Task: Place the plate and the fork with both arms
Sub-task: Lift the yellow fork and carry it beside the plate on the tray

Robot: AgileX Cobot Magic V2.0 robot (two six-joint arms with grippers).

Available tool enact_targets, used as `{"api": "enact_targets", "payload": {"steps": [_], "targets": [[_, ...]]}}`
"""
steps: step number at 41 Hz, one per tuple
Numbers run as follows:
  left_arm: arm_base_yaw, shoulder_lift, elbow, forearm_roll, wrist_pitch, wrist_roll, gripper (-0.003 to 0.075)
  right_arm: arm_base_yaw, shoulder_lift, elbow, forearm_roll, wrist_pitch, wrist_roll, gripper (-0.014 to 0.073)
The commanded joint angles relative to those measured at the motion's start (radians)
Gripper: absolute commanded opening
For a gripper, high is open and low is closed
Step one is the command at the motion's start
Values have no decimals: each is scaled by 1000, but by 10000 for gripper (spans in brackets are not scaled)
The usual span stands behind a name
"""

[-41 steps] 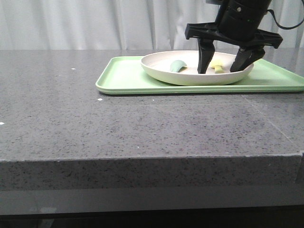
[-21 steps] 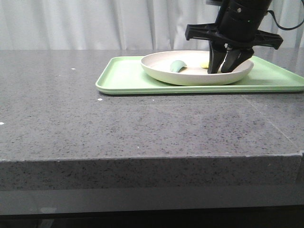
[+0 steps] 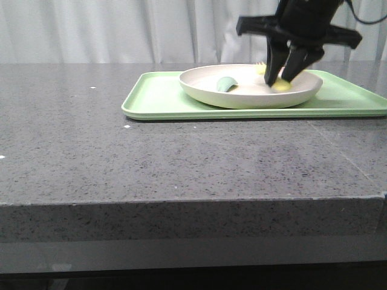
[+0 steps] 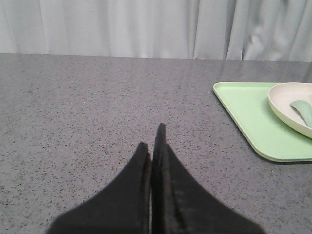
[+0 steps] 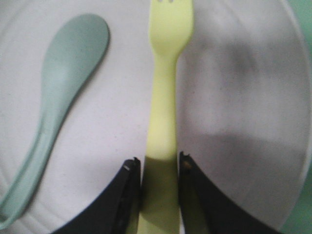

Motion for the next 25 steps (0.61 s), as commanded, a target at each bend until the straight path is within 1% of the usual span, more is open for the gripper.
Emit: {"api": "enact_targets", "payload": {"steps": [1, 5, 10, 14, 25], "targets": [[1, 8, -26, -6, -82, 0, -18, -6, -83, -59, -5, -26, -2, 129], [1, 8, -26, -6, -82, 0, -18, -6, -87, -91, -26, -2, -2, 130], [1, 8, -26, -6, -82, 0, -18, -10, -87, -121, -101, 29, -2, 135], [1, 8, -26, -6, -82, 0, -18, -26, -87, -127, -127, 50, -2, 135], [1, 8, -26, -6, -82, 0, -18, -145, -87, -127, -128, 118, -2, 135]]}}
